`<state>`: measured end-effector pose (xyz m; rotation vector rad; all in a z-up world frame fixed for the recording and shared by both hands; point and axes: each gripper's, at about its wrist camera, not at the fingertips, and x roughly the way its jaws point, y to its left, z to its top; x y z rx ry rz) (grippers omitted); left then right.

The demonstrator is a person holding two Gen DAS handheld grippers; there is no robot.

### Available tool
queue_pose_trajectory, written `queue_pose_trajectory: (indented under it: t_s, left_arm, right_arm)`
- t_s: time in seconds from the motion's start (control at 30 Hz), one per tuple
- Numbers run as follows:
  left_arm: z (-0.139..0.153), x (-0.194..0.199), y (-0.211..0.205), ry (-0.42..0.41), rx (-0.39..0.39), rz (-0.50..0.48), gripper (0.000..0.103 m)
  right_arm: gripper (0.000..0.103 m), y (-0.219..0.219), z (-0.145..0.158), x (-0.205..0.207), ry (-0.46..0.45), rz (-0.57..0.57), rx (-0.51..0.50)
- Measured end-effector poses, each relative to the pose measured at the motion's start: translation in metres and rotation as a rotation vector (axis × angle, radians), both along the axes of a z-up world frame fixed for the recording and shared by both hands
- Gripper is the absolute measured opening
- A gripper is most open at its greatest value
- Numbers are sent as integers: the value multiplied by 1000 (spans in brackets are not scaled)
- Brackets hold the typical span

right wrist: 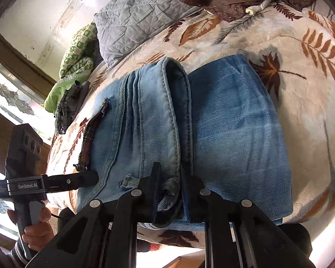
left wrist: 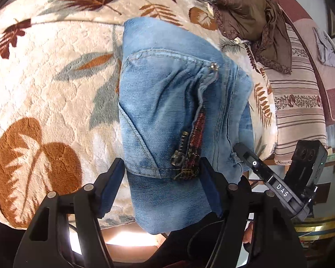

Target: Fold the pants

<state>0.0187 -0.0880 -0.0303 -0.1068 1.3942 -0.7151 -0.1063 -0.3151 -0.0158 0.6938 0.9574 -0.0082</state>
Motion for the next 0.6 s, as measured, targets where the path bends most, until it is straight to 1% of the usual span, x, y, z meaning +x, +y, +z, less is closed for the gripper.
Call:
queue_pose_trajectory:
  t_s: [0.03,0.07,0.13,0.17,0.2,0.23,0.27,0.3,0.4,0.5,0.6]
  left_arm:
    - [10,-3,3,-46,7,-14,67]
    - [20,-5,5,-94,17,-32,67]
    - [41,-8,11,-195,30,-59,67]
    - [51,-9,12,-243,36,-76,67]
    - [60,-7,11,-284,42,-94,67]
    - [67,-5,8,-317,45,-118,67]
    - [74,-1,2,-341,50,-150,70]
    - [79,4,-6,-357,55,-188,72]
    - [90,21,-37,-378,71,-337,73]
    - [99,35,-79,-378,101,-478,73]
    - [103,36,-118,-399,145,-626,73]
  right_arm:
    - [19,-2,8,-4,-18,-8,7]
    - [23,-5,16,-9,-43,-21,17]
    - [24,-11,32,-23,-87,-46,50]
    - [30,-14,36,-30,-103,-49,80]
    - [41,-16,38,-37,-115,-63,106]
    - [49,-18,39,-44,-125,-88,128]
    - [62,-20,36,-51,-129,-114,158]
    - [65,-20,31,-55,-128,-128,201]
    - [65,-14,10,-59,-107,-149,336]
    - [65,-6,-6,-57,-82,-168,384]
    - [65,3,-18,-48,-69,-160,447]
